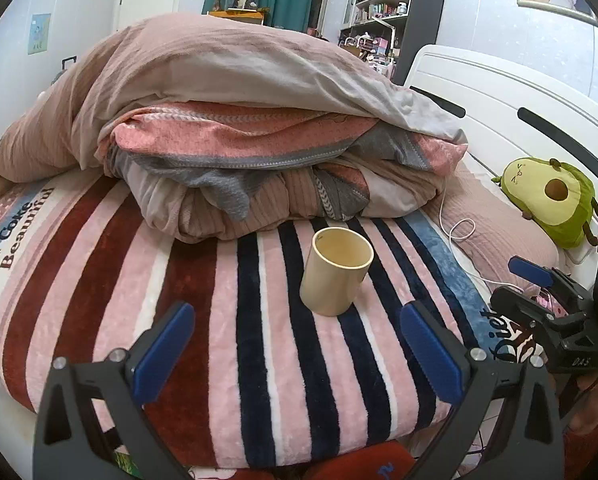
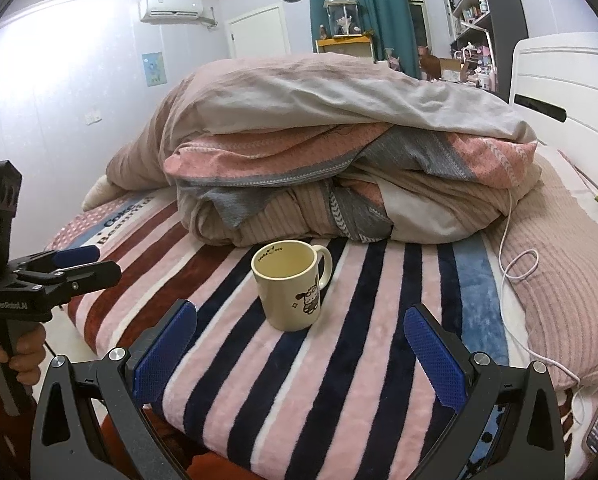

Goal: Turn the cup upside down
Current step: 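Move the right tool toward the cream pochacco mug on the blanket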

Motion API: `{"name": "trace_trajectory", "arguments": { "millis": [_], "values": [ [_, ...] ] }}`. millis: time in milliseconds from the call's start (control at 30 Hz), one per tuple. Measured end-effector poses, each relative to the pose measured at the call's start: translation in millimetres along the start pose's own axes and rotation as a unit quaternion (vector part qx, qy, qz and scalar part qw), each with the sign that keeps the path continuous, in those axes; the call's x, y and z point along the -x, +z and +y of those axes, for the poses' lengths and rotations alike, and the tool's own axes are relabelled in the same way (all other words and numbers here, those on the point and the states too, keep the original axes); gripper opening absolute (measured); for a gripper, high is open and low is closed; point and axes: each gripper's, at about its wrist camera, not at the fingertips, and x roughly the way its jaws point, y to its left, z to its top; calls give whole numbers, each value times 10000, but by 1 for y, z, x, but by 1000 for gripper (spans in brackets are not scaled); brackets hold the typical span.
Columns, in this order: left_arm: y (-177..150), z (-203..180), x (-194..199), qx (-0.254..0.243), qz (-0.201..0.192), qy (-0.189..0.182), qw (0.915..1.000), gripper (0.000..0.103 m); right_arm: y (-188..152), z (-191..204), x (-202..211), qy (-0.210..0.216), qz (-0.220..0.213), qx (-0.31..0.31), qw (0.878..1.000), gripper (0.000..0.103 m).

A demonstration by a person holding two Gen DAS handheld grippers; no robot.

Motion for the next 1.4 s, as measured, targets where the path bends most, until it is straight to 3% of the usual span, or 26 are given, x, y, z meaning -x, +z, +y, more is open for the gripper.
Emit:
{"name": "trace_trajectory", "arguments": {
  "millis": [667, 833, 967, 1133, 1400],
  "values": [
    [-1, -7, 7, -61, -9, 44, 10000, 102, -5, 3, 15, -275, -129, 104, 9995, 103],
    [3, -7, -1, -129, 85, -8, 9999, 102, -11, -3, 13, -179, -258, -91, 9995, 103],
    [10, -8, -20, -230, 211, -83, 9995, 102, -18, -10, -3, 73, -194, -119, 9997, 103],
    [23, -13, -61, -444, 449, -141, 9979, 102, -28, -11, -36, -107, -84, 269, 9995, 103],
    [28, -26, -161, -748, 987, -531, 9909, 102, -37, -35, -97, 32, 495, 271, 9984, 103]
  ]
}}
